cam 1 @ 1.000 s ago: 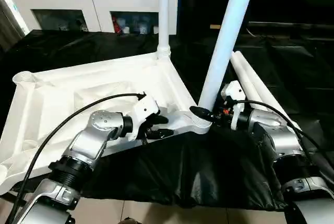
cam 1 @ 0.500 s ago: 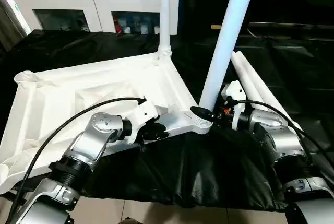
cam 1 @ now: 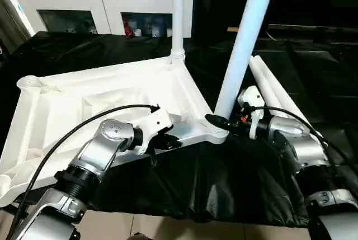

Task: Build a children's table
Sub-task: Insert table leg to table base

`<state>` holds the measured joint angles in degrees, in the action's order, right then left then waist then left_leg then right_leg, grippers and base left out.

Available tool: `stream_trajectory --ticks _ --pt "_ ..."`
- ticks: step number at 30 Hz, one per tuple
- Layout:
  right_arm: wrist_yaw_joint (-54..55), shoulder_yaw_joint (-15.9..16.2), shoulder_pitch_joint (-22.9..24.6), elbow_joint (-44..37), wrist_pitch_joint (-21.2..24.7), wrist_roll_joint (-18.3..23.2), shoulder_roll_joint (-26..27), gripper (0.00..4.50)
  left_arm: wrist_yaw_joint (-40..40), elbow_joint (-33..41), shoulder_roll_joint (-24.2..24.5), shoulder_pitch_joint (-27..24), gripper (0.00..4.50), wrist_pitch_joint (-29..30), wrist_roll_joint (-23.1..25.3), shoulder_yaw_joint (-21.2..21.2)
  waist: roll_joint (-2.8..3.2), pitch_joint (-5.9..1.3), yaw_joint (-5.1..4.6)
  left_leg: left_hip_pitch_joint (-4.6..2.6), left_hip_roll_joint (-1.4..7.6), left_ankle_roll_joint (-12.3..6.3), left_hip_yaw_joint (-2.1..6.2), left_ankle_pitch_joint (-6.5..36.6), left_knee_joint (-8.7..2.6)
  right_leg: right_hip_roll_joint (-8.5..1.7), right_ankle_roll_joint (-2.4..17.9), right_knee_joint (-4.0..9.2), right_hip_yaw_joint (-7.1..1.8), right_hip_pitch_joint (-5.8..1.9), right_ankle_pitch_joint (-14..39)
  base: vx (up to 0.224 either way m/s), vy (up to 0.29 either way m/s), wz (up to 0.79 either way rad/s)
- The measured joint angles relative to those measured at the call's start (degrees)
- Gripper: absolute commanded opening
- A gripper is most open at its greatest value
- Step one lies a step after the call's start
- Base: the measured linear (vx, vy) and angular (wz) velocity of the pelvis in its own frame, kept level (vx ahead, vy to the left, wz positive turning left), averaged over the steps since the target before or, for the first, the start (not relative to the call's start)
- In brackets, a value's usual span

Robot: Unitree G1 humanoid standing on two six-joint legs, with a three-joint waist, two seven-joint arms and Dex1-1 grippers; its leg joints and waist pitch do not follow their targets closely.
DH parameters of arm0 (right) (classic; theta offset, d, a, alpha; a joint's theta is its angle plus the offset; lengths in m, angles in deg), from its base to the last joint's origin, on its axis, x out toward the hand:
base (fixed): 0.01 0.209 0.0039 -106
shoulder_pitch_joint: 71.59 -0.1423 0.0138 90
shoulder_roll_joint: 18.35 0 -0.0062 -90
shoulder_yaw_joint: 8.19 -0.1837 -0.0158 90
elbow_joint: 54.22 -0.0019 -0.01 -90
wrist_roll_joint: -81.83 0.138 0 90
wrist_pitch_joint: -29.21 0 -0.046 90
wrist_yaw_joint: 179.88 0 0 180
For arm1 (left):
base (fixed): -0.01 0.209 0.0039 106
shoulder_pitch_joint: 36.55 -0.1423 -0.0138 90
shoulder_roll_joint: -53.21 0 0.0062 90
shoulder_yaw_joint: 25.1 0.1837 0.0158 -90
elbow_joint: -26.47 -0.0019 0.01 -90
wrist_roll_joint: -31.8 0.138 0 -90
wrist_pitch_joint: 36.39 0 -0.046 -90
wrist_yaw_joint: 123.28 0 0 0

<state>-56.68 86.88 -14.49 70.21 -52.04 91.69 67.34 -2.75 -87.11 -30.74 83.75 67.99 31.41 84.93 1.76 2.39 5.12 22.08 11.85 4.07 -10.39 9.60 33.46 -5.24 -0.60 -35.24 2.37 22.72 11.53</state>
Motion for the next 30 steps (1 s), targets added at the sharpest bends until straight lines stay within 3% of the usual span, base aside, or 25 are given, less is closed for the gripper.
stream_trajectory --ticks 15,30 --pt "-5.05 1.24 -1.27 0.48 2.31 0.69 -1.48 1.95 -1.65 1.93 1.82 -1.55 0.00 -3.10 0.16 0.73 -0.51 -0.13 0.10 0.02 0.01 -0.01 -0.03 0.00 0.01 0.01 -0.11 0.04 -0.01 0.04 0.09 0.000 0.000 0.00" --pt "-5.06 -2.29 2.85 -0.94 2.06 5.54 -1.56 1.95 -1.71 2.65 1.86 -1.94 0.00 -3.66 0.21 1.33 -0.46 -0.16 0.69 0.01 0.02 -0.01 -0.06 0.00 0.01 0.00 -0.11 0.04 -0.01 0.03 0.09 0.000 0.000 0.00"
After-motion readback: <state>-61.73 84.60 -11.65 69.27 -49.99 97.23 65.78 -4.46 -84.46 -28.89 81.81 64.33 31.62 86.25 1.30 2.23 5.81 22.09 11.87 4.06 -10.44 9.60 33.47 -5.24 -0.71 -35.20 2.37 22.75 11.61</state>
